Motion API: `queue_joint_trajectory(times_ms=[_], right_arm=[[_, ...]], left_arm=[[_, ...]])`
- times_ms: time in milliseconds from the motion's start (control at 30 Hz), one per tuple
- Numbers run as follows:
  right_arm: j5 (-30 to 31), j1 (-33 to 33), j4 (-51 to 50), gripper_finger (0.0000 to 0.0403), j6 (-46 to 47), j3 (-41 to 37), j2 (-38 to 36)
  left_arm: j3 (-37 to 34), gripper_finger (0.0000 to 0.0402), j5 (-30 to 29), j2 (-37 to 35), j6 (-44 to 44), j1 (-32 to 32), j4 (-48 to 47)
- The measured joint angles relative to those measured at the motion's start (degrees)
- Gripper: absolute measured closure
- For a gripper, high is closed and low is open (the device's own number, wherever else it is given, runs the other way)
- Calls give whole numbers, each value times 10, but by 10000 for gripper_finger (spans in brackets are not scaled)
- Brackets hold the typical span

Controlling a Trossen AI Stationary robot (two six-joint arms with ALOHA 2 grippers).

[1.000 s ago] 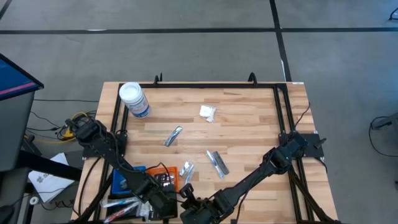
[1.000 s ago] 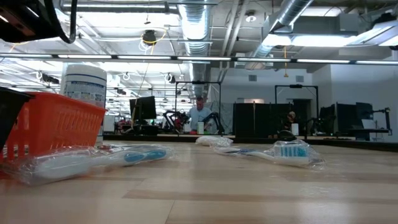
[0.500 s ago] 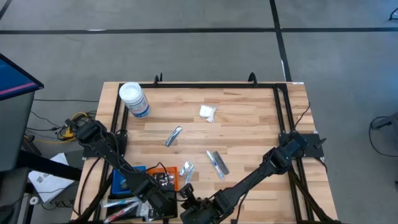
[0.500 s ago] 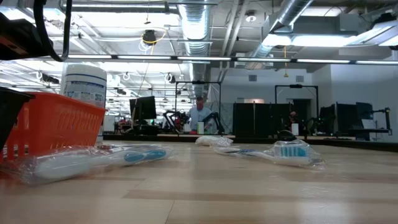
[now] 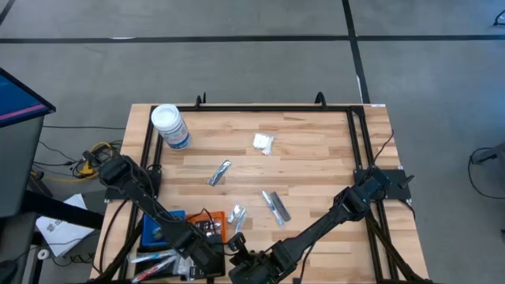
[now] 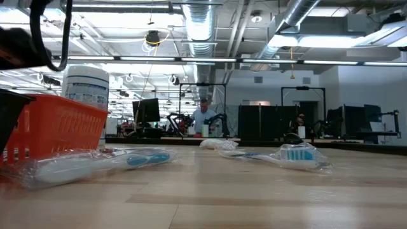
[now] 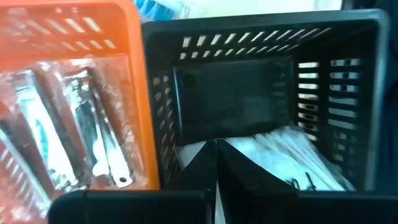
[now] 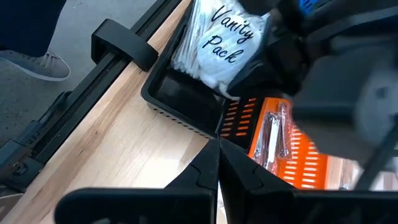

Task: Pick & Place Travel size toiletries
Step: Put the bottom cotton pack into the right black basket, then adjust the blue toothbrush

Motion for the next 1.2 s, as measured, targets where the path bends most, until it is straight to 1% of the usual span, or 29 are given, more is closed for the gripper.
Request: queue_joint_trajectory(times_ms=[100,200,400,600,667,700,767,833,867,933,1067,1133,1200], right_arm=[[0,0,0,403,0,0,0],[0,0,0,403,0,0,0],[0,0,0,403,0,0,0],[3,0,0,403,-7,0,0],[18,2,-1,403,-12,0,0],[33,5,-1,403,-18,0,0],[84,12,-1,403,-30,0,-1],[138,20,-7,403,-36,0,-11],[152,24,-19,403,-36,0,-17],[157,31,-31,403,-27,0,-26],[148,33,-50,403,-7,-2,-34],[148,31,-44,403,11,-24,-36],[153,30,-49,403,50,-54,-35]], left_arm=[[0,401,-2,12,13,0,-1],[0,401,-14,12,15,0,0],[0,401,-15,9,18,0,-2],[1,401,-37,-52,17,-3,-9],[1,401,-52,-80,16,-6,-9],[1,401,-64,-94,16,-9,-8],[1,401,-99,-119,17,-14,-9],[0,401,-152,-141,27,-21,-9],[0,401,-181,-155,31,-26,-7],[2,401,-230,-178,43,-40,0],[0,402,-307,-192,46,-72,-4],[0,401,-347,-196,45,-94,-2],[0,401,-373,-194,44,-117,-3]])
